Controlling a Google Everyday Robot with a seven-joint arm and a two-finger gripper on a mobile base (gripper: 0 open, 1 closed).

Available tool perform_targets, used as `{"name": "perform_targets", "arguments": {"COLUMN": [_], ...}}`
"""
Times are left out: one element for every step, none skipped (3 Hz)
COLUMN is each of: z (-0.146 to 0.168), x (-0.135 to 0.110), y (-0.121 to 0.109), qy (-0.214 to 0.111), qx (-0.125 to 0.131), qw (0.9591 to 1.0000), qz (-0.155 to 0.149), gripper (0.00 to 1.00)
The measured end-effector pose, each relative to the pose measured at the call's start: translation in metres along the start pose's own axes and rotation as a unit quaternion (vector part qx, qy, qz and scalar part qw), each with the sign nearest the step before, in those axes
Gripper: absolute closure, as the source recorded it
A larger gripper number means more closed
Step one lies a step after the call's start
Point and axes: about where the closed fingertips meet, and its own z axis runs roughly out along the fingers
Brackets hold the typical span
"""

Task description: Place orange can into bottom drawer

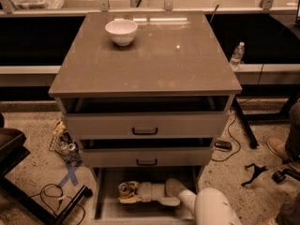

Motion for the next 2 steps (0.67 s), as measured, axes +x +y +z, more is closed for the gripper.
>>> {"name": "perform_targets", "arguments": {"z": [0.0021,0.0042], "x": [-0.0002,-0.0003], "y": [0.0012,0.0023], "qy": [-0.001,-0.002], "qx": [-0.002,-0.003], "qw": [1.0000,1.0000], "qz": [0.001,0.001], "gripper": [0.59,0.36]}}
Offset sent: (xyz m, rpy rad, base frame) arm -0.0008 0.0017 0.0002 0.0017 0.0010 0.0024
